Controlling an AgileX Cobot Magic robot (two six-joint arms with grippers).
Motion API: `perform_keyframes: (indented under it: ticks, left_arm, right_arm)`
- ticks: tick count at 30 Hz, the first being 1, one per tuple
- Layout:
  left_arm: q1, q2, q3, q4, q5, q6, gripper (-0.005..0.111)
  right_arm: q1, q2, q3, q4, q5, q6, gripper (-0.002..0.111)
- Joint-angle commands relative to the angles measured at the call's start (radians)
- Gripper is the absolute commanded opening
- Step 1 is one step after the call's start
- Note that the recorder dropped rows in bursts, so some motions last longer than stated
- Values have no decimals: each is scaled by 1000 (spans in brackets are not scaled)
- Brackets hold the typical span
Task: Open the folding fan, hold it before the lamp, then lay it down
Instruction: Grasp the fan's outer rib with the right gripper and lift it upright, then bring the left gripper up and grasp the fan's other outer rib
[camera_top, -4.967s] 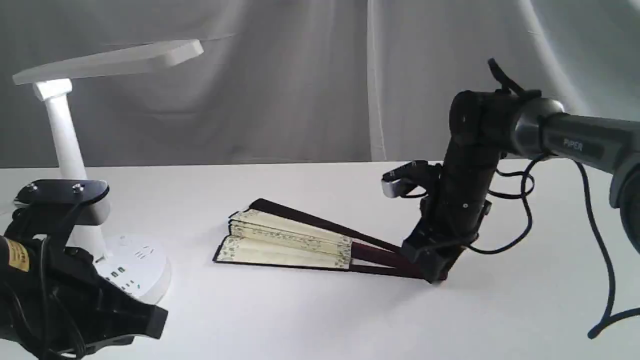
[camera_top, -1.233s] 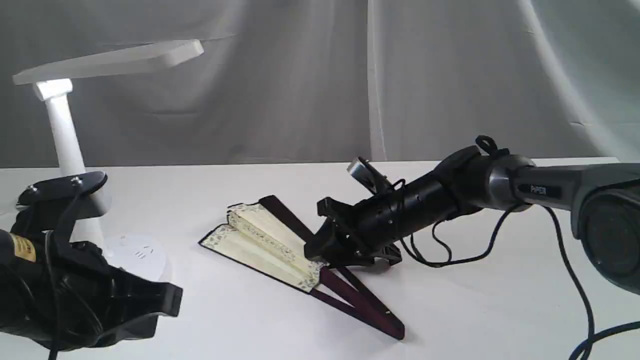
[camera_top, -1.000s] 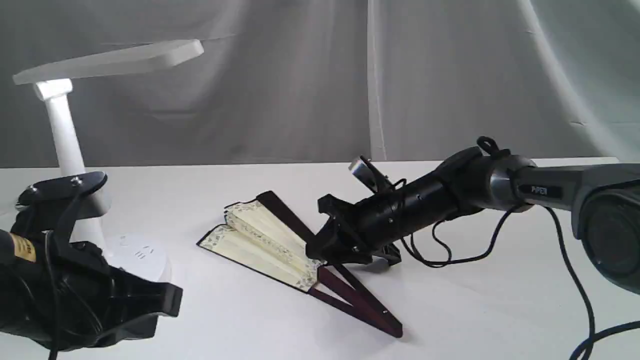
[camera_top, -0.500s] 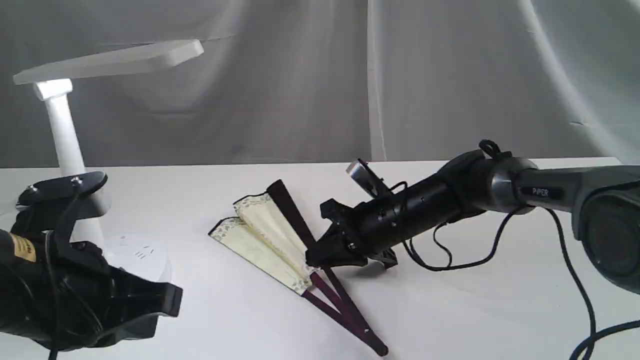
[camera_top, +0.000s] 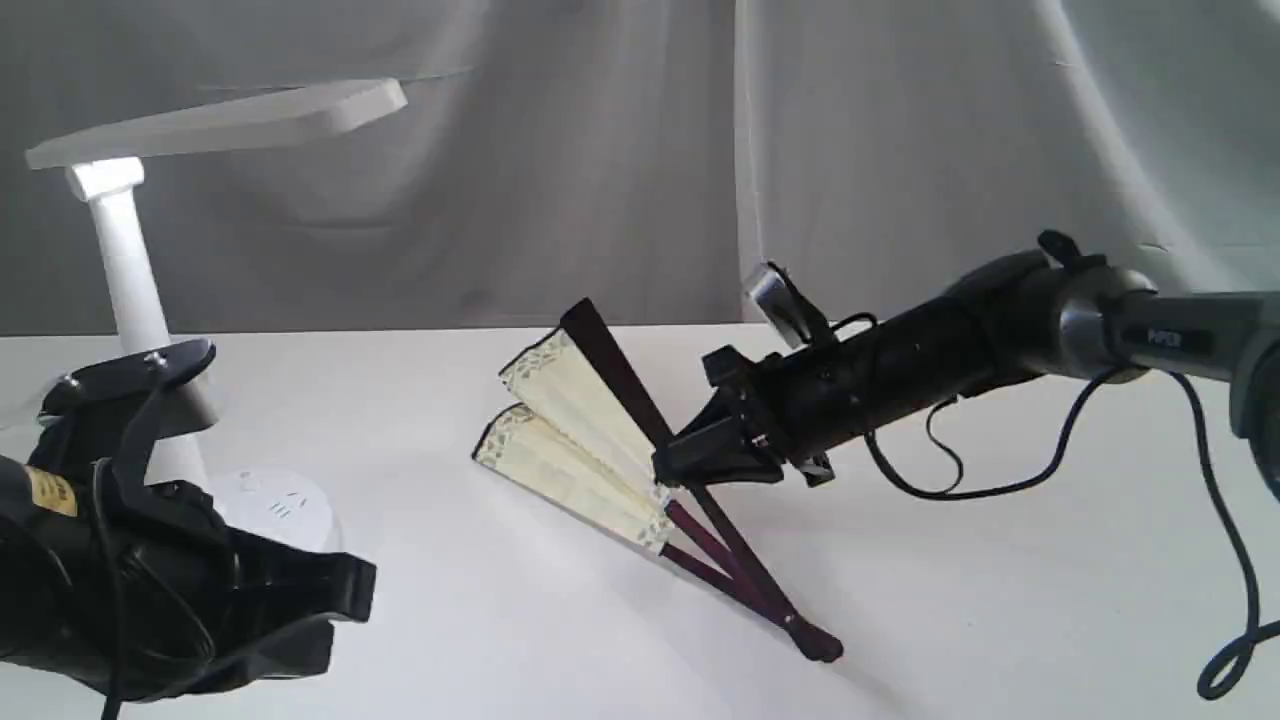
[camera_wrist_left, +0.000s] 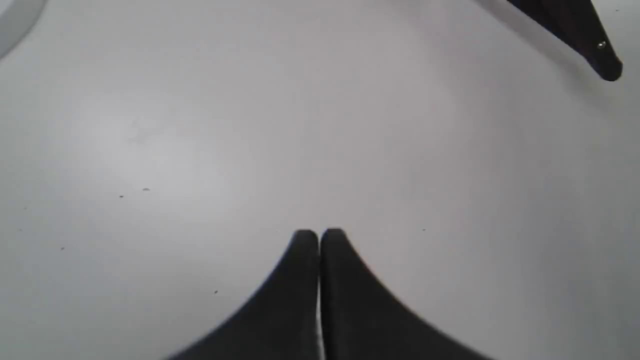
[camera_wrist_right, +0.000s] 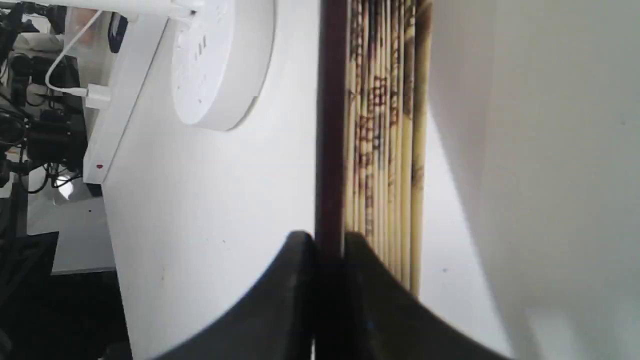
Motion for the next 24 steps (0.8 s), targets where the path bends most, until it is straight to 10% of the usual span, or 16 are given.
perform_keyframes:
  ticks: [1,24]
  left_arm:
    - [-7,-18,-7,-94,-54,83,0]
    - [-7,-148,183,-213,-397,218,5]
  right_arm:
    - [-1,-60,8,-5,12,21,0]
    - [-3,-534,621,190,12,-184,0]
